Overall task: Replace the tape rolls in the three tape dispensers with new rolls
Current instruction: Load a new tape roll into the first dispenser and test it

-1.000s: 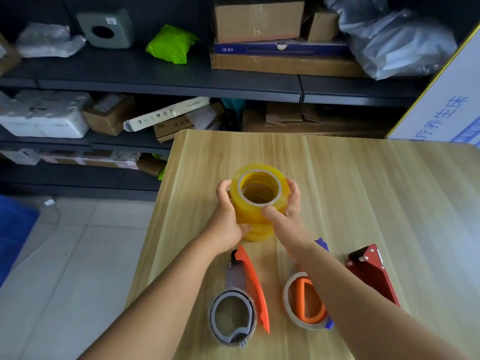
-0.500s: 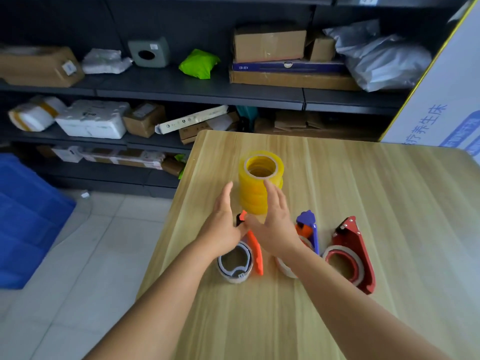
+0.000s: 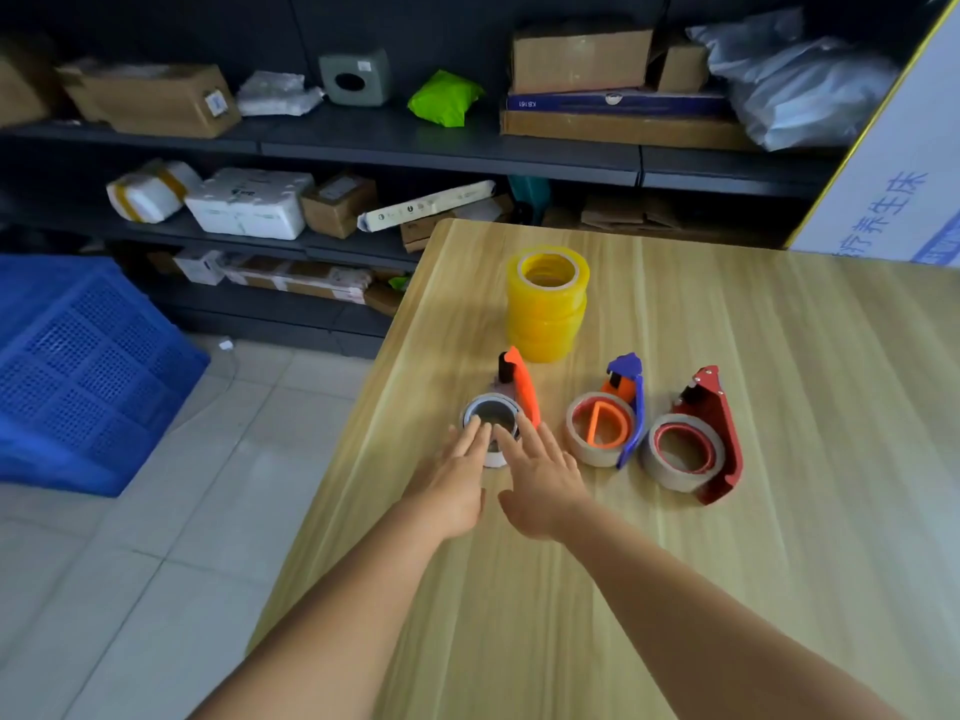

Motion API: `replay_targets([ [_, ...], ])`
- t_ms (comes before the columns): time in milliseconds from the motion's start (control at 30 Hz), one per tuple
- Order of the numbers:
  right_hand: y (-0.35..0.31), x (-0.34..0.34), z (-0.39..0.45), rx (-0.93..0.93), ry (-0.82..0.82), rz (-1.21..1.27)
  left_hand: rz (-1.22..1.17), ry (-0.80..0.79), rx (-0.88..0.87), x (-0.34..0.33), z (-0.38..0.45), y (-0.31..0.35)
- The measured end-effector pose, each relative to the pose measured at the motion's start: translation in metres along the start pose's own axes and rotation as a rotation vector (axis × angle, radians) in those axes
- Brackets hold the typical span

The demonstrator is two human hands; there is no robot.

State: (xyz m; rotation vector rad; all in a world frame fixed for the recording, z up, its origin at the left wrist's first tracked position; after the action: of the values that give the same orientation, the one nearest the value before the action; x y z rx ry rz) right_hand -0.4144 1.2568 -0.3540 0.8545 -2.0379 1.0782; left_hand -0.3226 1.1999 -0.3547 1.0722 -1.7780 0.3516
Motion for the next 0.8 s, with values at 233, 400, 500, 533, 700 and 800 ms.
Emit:
replay_targets([
  [233,-0.004,-0.005,-0.009,-0.076,0.048,-0.022,0.094,-0.024,-0.072,-0.005,-0.005,-0.011],
  [400,-0.017,-0.021,-0.039,-0.118,0.134,0.037,0.072,0.015,-0.151,-0.018,-0.032,-0.024],
  [500,-0.024,-0.035,-0.06,-0.127,0.193,0.111,0.023,0.052,-0.152,-0.024,-0.052,-0.034],
  [533,-0.025,-0.038,-0.067,-0.138,0.221,0.138,0.007,0.057,-0.147,-0.027,-0.057,-0.037],
  [700,-0.025,-0.051,-0.085,-0.155,0.356,0.244,-0.019,0.099,-0.159,-0.038,-0.064,-0.038],
  [800,-0.028,-0.054,-0.08,-0.134,0.322,0.173,-0.046,0.08,-0.158,-0.041,-0.06,-0.037],
])
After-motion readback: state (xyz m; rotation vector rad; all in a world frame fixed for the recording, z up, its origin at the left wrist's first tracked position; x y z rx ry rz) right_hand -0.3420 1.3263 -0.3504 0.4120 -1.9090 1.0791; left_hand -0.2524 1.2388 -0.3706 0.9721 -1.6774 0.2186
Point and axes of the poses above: each hand's wrist, its own z-axis towards the middle knuckle, its own x-axis out of the back of the hand, y = z × x, the point moved 6 cm from there along z, towards the middle knuckle, and after that the axes turned 6 degrees about z, right-handed, at the moved point
